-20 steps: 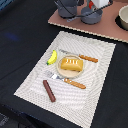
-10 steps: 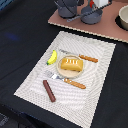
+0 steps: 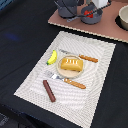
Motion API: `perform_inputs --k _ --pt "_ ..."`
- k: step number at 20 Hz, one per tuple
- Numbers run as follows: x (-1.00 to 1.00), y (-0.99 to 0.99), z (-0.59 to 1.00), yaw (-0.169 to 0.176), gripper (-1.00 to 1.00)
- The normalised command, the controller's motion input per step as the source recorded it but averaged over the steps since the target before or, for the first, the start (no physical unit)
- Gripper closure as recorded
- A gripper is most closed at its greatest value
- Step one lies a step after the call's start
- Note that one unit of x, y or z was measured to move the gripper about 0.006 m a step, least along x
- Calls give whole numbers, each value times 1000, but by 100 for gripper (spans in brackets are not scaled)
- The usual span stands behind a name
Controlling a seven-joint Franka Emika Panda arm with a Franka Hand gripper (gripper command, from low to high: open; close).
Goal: Interact with the objects in diverse but meaningful ways.
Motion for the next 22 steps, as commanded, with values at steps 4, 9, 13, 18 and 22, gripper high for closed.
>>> perform_inputs --k 4,9,13,18,22 --pt "37 -124 774 -13 -100" --pt "0 -932 381 -9 -100" --pt "0 -1000 78 0 -100" --pt "0 -999 0 0 -100" --pt "-31 -989 -54 0 -100"
